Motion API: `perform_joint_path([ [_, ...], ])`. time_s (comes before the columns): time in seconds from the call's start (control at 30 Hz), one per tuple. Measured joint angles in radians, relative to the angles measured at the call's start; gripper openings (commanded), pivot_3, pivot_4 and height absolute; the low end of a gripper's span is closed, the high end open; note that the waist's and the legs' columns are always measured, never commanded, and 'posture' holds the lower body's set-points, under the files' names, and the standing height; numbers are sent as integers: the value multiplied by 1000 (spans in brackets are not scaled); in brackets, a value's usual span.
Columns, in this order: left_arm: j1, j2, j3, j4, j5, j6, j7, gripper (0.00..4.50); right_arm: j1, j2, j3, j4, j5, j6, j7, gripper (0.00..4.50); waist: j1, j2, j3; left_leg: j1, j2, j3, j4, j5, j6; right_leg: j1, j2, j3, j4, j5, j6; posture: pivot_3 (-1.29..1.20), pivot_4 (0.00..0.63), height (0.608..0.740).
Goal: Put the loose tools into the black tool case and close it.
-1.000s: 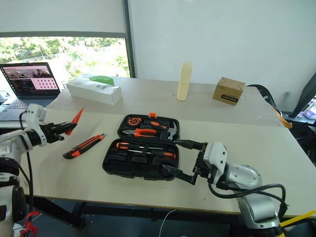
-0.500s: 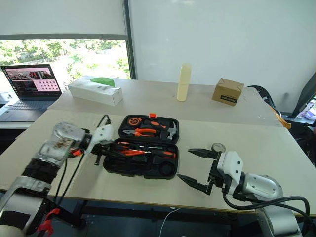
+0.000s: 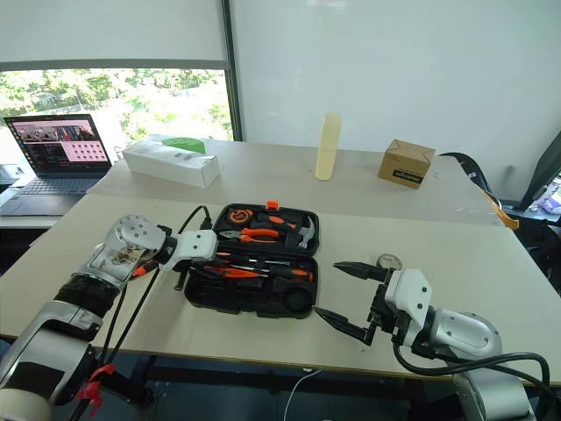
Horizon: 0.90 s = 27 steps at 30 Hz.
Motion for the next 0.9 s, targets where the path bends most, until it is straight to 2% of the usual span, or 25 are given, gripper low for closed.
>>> perform_joint_path([
  [0.53, -21, 11, -12, 34, 31, -19, -16, 441, -5, 12, 10, 2, -7, -5, -4, 4500, -6, 0, 0, 2, 0, 0, 0, 0, 0, 2, 0, 1, 1, 0, 0, 0, 150, 740],
  [0.57, -22, 11, -13, 35, 31, -19, -17, 1242, -9, 12, 10, 2, -7, -5, -4, 4500, -6, 0, 0, 2, 0, 0, 0, 0, 0, 2, 0, 1, 1, 0, 0, 0, 150, 740],
  [0.67, -23, 5, -1, 45, 23, -19, -3, 2202, -13, 12, 10, 2, -7, -7, -4, 4500, -7, 0, 0, 2, 0, 0, 0, 0, 0, 1, 0, 1, 1, 0, 0, 0, 150, 740],
  [0.9, -7, 2, 99, -6, -149, 15, -123, 2202, -12, 11, 9, 14, -7, -7, 0, 4500, -3, 0, 0, -1, 0, 0, 1, 0, 0, 0, 0, 0, 1, 0, 0, 0, 150, 740],
])
